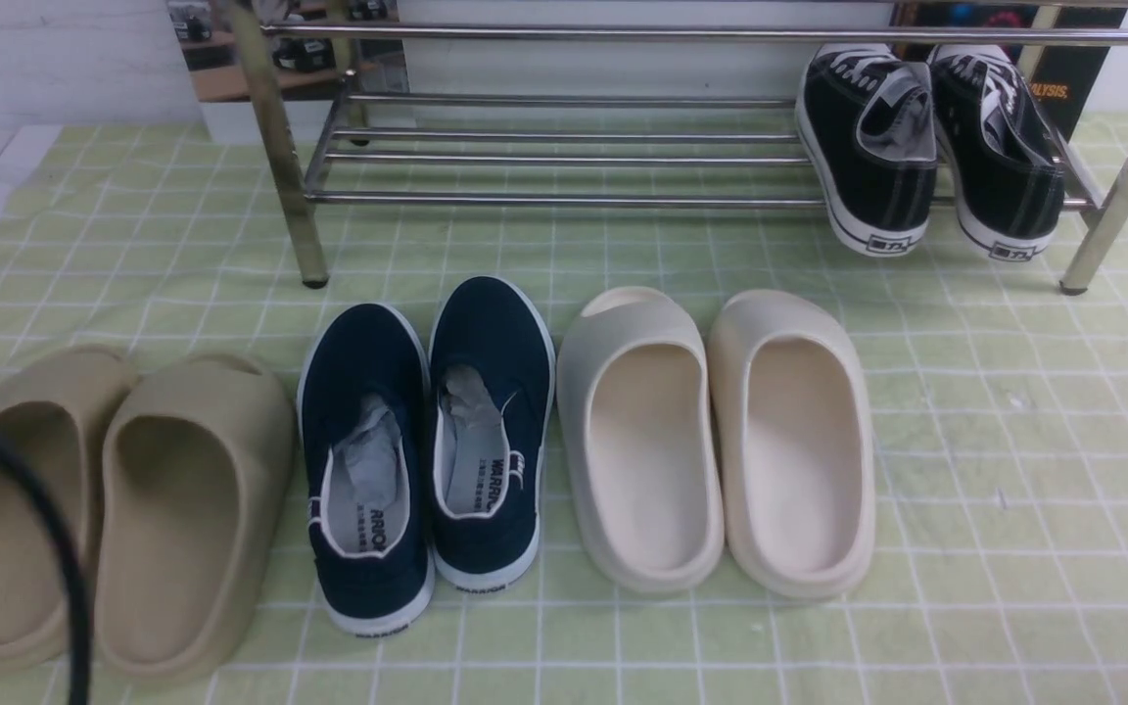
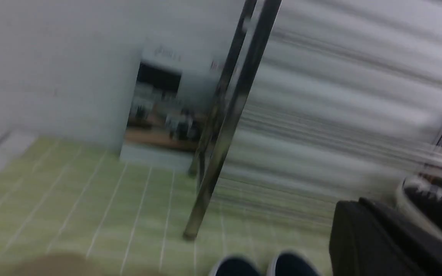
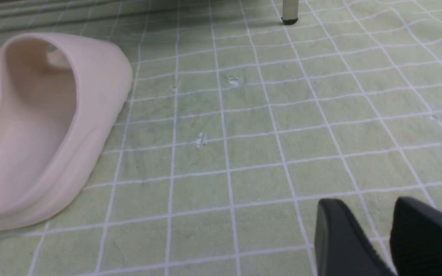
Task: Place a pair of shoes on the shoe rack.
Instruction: Use the left arm to grab the shoe closest to it
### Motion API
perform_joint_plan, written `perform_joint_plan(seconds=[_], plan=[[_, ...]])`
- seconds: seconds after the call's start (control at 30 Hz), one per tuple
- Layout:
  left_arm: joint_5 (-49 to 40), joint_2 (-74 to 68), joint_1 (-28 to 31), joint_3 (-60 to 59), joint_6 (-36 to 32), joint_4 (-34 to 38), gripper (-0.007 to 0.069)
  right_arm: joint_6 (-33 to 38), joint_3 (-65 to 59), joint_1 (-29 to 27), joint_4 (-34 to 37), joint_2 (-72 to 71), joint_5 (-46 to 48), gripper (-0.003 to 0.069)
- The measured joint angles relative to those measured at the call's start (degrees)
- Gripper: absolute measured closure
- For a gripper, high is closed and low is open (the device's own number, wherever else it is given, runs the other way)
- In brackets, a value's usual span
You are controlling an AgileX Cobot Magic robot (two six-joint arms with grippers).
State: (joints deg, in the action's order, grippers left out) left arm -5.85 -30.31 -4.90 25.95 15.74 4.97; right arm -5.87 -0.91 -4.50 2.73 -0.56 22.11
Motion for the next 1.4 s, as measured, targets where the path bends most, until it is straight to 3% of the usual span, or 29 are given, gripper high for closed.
perform_joint_plan(seconds=[0.1,0.17,0.23,0.37,0.53,0.67,0.77,0.9,0.93,0.97,1.1,1.2,1.4], plan=[[-10.6,-5.8,0.0,4.1,1.7,2.5,0.0638,0.0,0.0,0.0,0.0,0.0,0.0,0.0419],[-27.3,-14.4,0.0,11.3,1.6,7.7,0.0638,0.0,0.0,0.0,0.0,0.0,0.0,0.0419],[-35.1,-19.6,0.0,15.0,-0.9,11.6,0.0638,0.0,0.0,0.0,0.0,0.0,0.0,0.0419],[-42.1,-29.4,-0.2,19.9,-7.7,17.5,0.0638,0.0,0.0,0.0,0.0,0.0,0.0,0.0419],[-39.6,-38.9,-6.7,22.3,-10.4,17.4,0.0638,0.0,0.0,0.0,0.0,0.0,0.0,0.0419],[-33.7,-45.6,-12.6,22.6,-5.7,11.3,0.0619,0.0,0.0,0.0,0.0,0.0,0.0,0.0419],[-30.3,-51.1,-14.2,23.9,2.0,4.7,0.0531,0.0,0.0,0.0,0.0,0.0,0.0,0.0419],[-28.2,-57.2,-14.2,27.0,10.8,-3.3,0.0352,0.0,0.0,0.0,0.0,0.0,0.0,0.0419],[-28.1,-57.5,-14.2,27.2,11.3,-3.3,0.0342,0.0,0.0,0.0,0.0,0.0,0.0,0.0419],[-27.4,-59.7,-14.2,28.8,15.6,-7.5,0.0265,0.0,0.0,0.0,0.0,0.0,0.0,0.0419],[-27.2,-64.1,-14.2,31.1,22.2,-12.5,0.0192,0.0,0.0,0.0,0.0,0.0,0.0,0.0419],[-27.6,-67.2,-14.2,31.6,24.1,-14.5,0.023,0.0,0.0,0.0,0.0,0.0,0.0,0.0419],[-27.7,-69.7,-14.3,31.8,26.1,-16.0,0.0484,0.0,0.0,0.0,0.0,0.0,0.0,0.0419]])
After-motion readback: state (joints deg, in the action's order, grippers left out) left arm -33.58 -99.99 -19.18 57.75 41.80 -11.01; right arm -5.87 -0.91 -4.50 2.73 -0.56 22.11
